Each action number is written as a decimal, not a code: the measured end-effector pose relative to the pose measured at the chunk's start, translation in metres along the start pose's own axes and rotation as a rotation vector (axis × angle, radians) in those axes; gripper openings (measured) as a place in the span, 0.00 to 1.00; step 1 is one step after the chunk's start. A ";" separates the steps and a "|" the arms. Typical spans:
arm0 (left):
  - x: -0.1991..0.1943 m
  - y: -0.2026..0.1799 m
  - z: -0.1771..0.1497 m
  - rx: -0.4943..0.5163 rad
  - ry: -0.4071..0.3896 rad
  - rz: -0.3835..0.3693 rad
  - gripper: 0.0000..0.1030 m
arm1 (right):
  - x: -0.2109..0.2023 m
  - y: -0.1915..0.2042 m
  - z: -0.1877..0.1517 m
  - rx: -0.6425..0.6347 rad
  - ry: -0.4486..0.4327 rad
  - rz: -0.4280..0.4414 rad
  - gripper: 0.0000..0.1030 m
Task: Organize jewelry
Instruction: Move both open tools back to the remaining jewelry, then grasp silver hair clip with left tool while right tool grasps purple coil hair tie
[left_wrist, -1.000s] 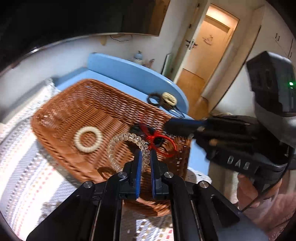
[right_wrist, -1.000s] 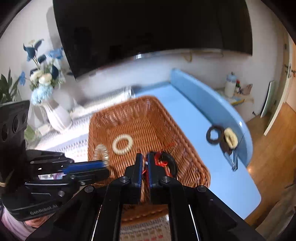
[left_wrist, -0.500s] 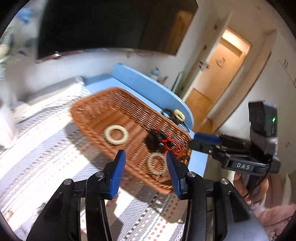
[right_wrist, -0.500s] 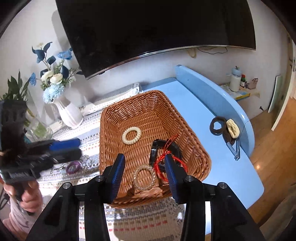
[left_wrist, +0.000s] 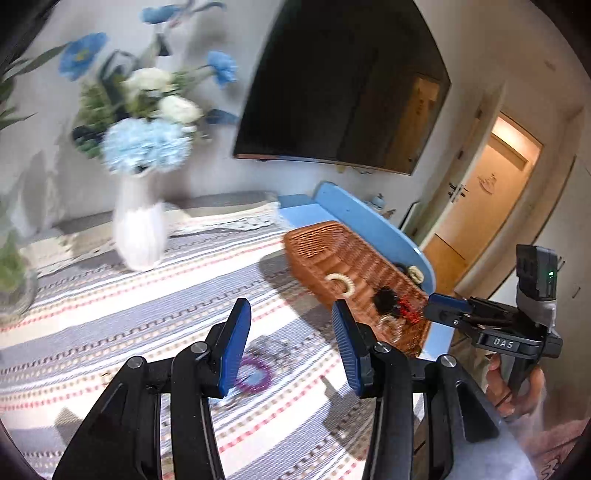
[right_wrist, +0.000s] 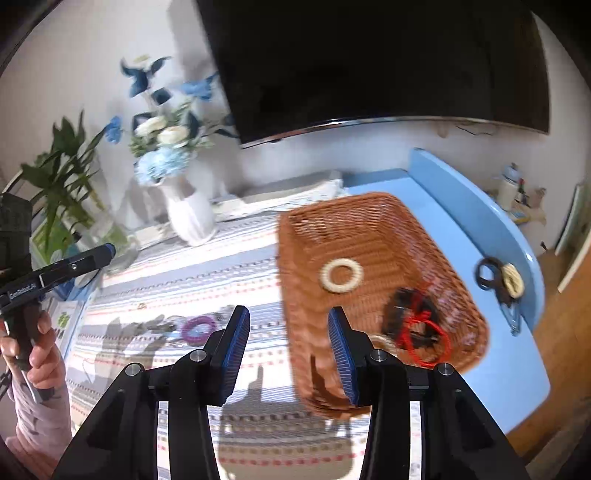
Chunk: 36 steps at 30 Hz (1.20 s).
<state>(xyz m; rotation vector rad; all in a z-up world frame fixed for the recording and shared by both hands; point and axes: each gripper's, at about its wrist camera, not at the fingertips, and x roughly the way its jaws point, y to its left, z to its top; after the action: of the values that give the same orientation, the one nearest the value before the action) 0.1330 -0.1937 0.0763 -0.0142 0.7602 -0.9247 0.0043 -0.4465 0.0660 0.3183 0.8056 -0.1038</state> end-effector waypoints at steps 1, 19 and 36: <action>-0.003 0.007 -0.003 -0.008 0.001 0.008 0.45 | 0.003 0.008 0.001 -0.014 0.005 0.007 0.44; -0.001 0.096 -0.072 -0.070 0.122 0.129 0.45 | 0.103 0.084 -0.018 -0.090 0.190 0.080 0.34; 0.074 0.103 -0.098 -0.018 0.332 -0.007 0.44 | 0.191 0.088 -0.025 0.026 0.343 0.148 0.28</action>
<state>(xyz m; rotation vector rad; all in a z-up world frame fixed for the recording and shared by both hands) 0.1747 -0.1543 -0.0735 0.1237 1.0766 -0.9382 0.1374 -0.3501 -0.0666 0.4260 1.1179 0.0822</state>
